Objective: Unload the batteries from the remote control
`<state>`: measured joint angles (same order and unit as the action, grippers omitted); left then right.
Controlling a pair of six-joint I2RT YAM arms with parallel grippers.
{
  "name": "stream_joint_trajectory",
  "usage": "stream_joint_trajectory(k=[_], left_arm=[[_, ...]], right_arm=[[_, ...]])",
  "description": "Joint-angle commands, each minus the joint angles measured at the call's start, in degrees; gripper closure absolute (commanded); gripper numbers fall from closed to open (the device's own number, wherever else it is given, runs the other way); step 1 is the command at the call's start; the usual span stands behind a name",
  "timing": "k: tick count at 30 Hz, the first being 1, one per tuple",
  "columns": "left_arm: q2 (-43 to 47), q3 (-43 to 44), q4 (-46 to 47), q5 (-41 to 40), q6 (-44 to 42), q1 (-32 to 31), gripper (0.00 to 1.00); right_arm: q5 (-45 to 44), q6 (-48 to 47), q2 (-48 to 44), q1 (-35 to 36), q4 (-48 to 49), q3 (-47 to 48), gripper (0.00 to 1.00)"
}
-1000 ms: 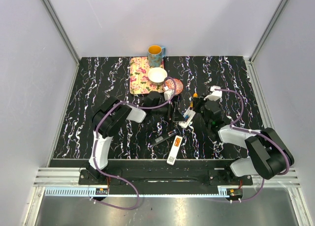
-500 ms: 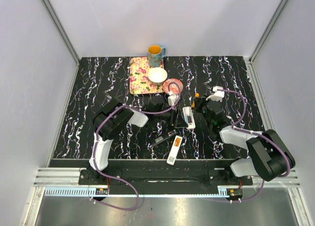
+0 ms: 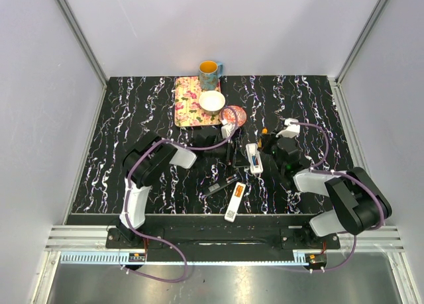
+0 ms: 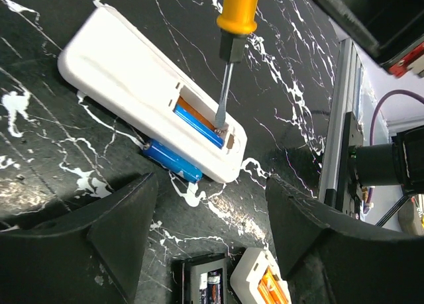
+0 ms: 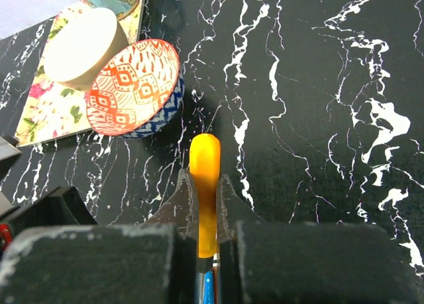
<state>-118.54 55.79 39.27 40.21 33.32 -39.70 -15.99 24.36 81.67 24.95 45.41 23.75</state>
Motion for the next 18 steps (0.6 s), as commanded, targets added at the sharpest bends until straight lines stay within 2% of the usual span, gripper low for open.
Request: stream_joint_trajectory(k=[1, 18], left_arm=[[2.7, 2.83, 2.22, -0.22, 0.6, 0.15, 0.3], [-1.87, 7.93, 2.31, 2.16, 3.15, -0.29, 0.32]], right_arm=[[-2.2, 0.78, 1.47, -0.52, 4.69, -0.54, 1.0], [-2.65, 1.74, 6.13, -0.69, 7.67, -1.07, 1.0]])
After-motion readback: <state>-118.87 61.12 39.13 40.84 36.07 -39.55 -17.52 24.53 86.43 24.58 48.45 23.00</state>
